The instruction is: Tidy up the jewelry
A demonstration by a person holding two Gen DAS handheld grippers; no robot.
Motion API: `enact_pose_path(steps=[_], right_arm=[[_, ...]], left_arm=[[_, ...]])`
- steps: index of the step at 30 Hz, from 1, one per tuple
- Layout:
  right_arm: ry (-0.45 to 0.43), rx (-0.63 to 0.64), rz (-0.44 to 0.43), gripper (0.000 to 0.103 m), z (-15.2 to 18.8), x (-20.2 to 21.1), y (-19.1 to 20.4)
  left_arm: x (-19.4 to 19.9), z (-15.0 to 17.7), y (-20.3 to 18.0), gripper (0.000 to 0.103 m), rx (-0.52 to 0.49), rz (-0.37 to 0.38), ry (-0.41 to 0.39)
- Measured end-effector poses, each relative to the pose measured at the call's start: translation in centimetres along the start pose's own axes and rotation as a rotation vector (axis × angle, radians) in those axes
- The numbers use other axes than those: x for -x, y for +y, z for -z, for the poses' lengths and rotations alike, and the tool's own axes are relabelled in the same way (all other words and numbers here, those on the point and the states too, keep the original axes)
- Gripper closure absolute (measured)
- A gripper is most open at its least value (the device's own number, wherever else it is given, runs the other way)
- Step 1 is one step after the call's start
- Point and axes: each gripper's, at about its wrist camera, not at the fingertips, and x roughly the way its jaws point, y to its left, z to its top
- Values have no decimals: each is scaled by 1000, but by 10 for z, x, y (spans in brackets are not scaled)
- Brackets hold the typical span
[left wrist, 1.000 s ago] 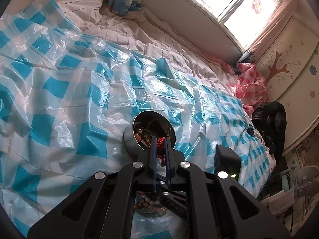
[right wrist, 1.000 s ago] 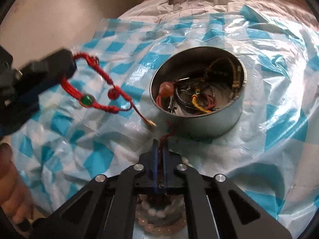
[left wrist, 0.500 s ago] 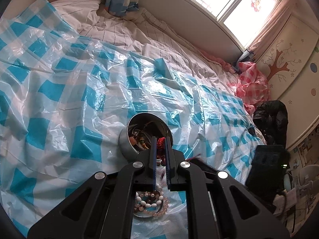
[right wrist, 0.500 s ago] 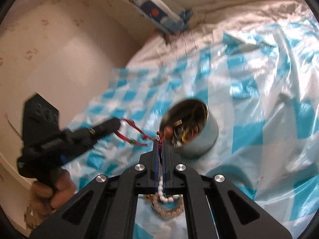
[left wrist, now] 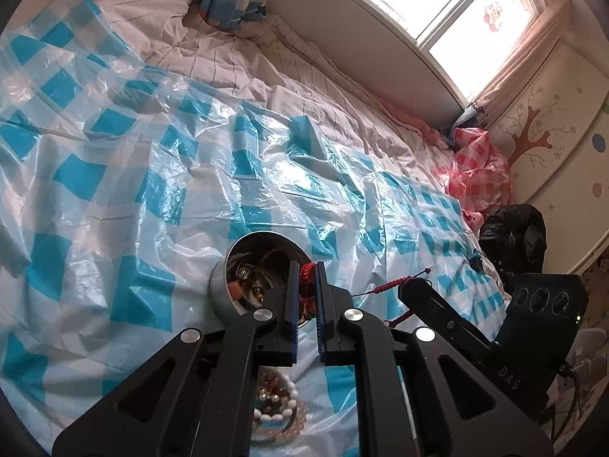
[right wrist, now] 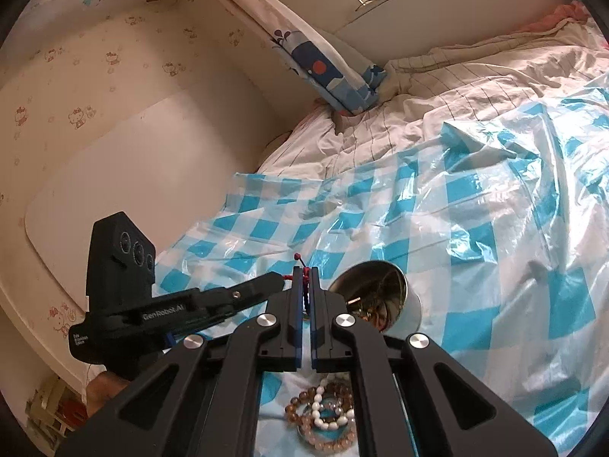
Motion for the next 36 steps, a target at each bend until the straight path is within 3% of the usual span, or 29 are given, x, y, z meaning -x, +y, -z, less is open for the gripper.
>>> enact_pose_path(steps=[14, 17, 19, 21, 23, 30, 36], right_arm=[[3, 26, 14, 99, -24, -31, -6], [31, 58, 48, 99, -22, -46, -8], [115, 58, 73, 99, -16, -67, -16], [171, 52, 122, 95, -6, -81, -24], [184, 47, 148, 73, -1, -84, -29], [146, 105, 303, 62, 0, -70, -34], [139, 66, 350, 48, -3, -61, -48]], left_arm=[[-33, -7, 4, 96, 50, -20, 16], [-54, -2, 11, 94, 53, -150, 82], [-57, 0, 16, 78, 71, -193, 94], [-47, -3, 19, 65, 82, -207, 54], [-37, -5, 21, 60, 80, -234, 17], [-21, -6, 36, 53, 139, -247, -10], [-18, -6, 36, 49, 125, -250, -7]])
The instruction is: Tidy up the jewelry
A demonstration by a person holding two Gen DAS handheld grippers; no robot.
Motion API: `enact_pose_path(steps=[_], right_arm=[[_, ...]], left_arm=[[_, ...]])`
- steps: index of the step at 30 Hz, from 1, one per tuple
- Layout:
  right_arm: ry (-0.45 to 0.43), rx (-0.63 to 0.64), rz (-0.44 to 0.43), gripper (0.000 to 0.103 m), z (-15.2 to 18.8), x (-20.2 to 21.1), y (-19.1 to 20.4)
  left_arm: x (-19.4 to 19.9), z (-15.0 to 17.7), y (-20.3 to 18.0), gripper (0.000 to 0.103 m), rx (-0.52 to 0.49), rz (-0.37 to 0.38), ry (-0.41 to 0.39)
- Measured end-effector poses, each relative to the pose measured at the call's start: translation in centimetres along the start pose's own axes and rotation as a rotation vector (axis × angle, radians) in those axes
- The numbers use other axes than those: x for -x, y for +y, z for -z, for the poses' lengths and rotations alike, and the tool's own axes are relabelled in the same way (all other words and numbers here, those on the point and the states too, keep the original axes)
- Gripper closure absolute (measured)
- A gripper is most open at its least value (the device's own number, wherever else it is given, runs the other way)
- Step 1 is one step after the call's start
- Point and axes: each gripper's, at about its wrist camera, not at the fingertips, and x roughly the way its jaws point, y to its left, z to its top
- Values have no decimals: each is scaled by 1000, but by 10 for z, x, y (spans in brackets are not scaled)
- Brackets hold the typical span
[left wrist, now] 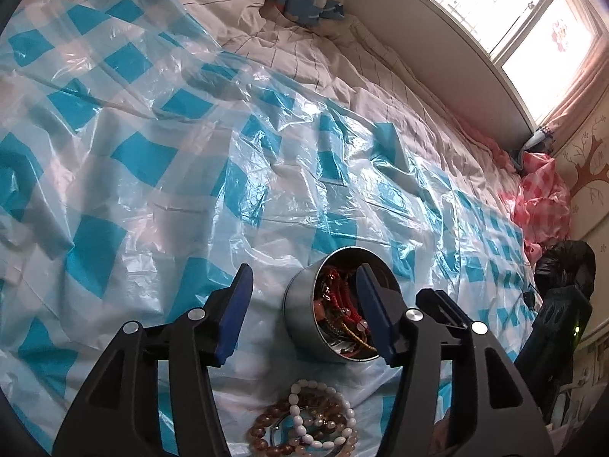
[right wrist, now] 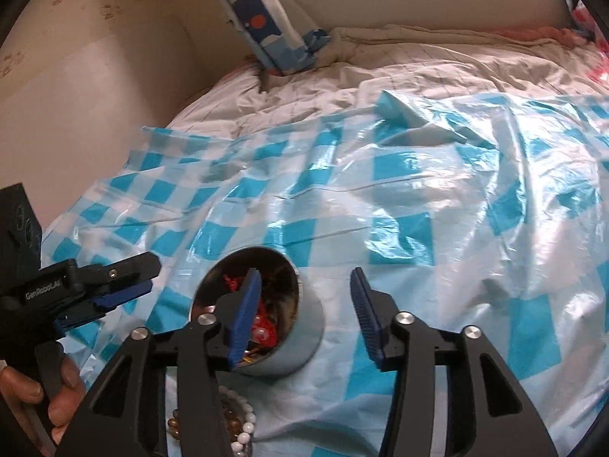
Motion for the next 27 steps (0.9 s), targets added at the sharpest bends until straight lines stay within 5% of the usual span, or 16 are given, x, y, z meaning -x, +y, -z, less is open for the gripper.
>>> enact_pose_path(steps=[10, 16, 27], right_arm=[[36, -21, -12, 41, 1, 2, -3], [155, 29, -15, 39, 13, 4, -1], [294, 262, 51, 39, 41, 2, 23]], left_arm=[[7, 3, -3, 47, -63, -28, 18], [13, 10, -3, 47, -111, -52, 41], [20, 29, -10, 47, -233, -145, 79]])
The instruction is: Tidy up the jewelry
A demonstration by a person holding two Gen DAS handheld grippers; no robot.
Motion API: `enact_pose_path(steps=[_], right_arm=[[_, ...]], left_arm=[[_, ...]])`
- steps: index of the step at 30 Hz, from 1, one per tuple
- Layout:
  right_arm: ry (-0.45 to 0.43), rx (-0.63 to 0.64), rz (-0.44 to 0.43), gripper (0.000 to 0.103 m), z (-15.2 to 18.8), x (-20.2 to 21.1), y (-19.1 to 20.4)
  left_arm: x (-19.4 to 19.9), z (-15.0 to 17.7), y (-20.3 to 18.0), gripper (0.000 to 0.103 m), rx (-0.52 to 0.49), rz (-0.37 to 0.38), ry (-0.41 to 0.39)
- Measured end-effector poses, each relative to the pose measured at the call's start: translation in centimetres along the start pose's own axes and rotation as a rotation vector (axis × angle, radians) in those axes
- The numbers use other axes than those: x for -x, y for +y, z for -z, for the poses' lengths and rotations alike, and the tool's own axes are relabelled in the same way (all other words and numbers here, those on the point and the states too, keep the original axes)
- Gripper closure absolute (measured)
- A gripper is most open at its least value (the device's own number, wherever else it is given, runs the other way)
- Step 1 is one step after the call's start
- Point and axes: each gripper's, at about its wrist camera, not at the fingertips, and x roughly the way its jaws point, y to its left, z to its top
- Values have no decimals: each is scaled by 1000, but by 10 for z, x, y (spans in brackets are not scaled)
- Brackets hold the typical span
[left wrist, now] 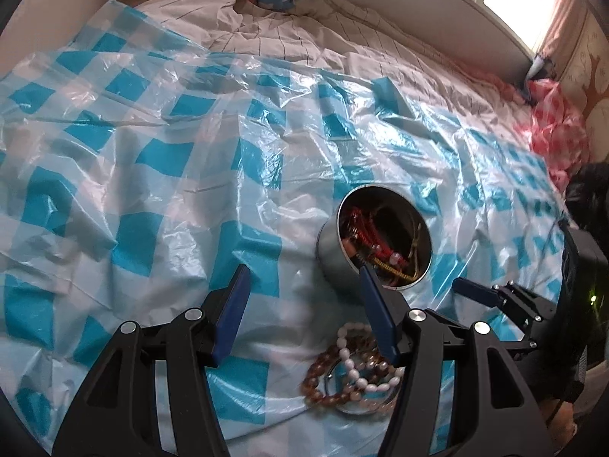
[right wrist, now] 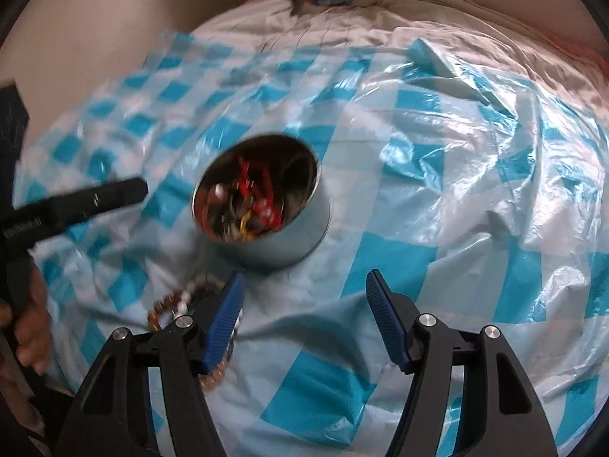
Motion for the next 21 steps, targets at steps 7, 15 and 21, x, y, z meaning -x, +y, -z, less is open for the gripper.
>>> enact_pose_path(steps=[7, 15, 21], right_arm=[[32, 114, 84, 38, 9, -16, 26], [33, 145, 132, 36, 14, -23, 31], [38, 162, 120, 32, 12, -29, 40]], left_arm=[[4, 14, -5, 43, -57, -51, 16], [10, 26, 0, 40, -80, -86, 27], [11, 26, 4, 39, -75, -89, 25]])
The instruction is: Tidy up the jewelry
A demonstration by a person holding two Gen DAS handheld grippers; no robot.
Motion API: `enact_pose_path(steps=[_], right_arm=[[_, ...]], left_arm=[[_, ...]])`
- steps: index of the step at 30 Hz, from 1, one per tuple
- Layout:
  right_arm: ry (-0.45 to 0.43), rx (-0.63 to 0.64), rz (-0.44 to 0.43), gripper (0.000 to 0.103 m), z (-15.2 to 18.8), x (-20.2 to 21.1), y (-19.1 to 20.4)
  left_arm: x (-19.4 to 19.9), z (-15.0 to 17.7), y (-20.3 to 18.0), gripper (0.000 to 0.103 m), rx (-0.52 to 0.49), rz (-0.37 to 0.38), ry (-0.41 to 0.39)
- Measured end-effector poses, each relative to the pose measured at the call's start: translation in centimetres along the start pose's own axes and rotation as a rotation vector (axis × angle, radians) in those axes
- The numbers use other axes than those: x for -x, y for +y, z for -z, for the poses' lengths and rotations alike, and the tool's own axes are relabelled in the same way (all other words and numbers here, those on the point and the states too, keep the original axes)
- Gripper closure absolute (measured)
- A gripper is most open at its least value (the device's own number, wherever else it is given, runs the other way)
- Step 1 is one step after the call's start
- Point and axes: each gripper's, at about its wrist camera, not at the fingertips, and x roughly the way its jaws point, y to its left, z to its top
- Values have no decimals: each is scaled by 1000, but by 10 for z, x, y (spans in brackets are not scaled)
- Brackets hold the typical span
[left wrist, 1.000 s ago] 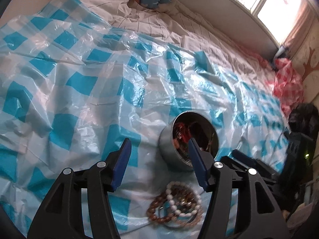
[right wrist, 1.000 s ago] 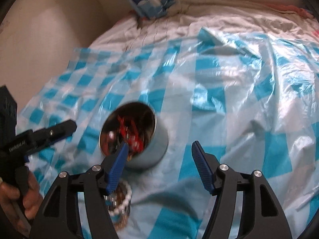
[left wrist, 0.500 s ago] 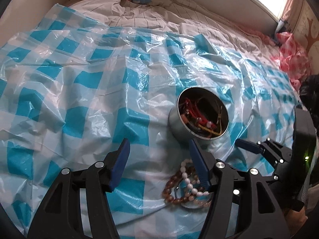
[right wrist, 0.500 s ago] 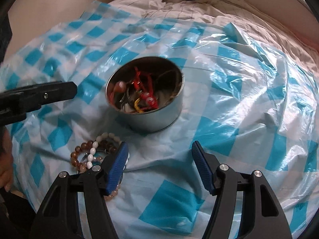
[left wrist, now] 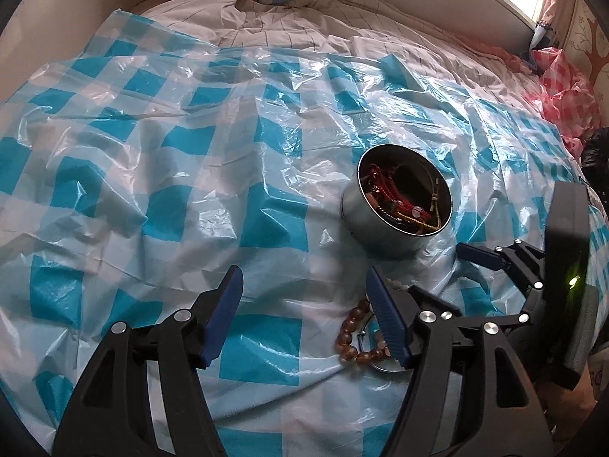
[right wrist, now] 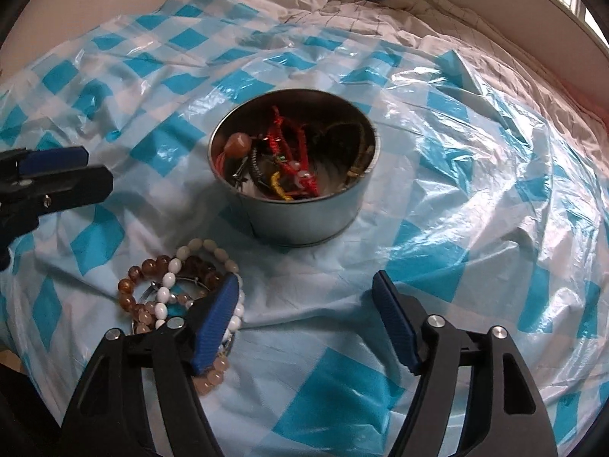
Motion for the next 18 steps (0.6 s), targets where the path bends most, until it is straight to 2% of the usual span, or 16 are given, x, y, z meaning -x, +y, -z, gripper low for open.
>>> enact_pose_path(steps=[5, 9, 12, 15, 18], right_arm=[[12, 59, 51, 32, -2, -6, 9], [19, 133, 210, 30, 3, 0, 8], [27, 128, 275, 28, 10, 7, -9], [31, 93, 288, 28, 14, 14, -26], [25, 45, 239, 28, 18, 22, -44]], left_arm=[[-4, 0, -4, 39, -29, -2, 13], [-10, 6, -10, 39, -76, -12, 40], [-15, 12, -18, 39, -126, -27, 59], [-20, 16, -27, 39, -166, -24, 75], [-26, 21, -38, 39, -215, -22, 87]])
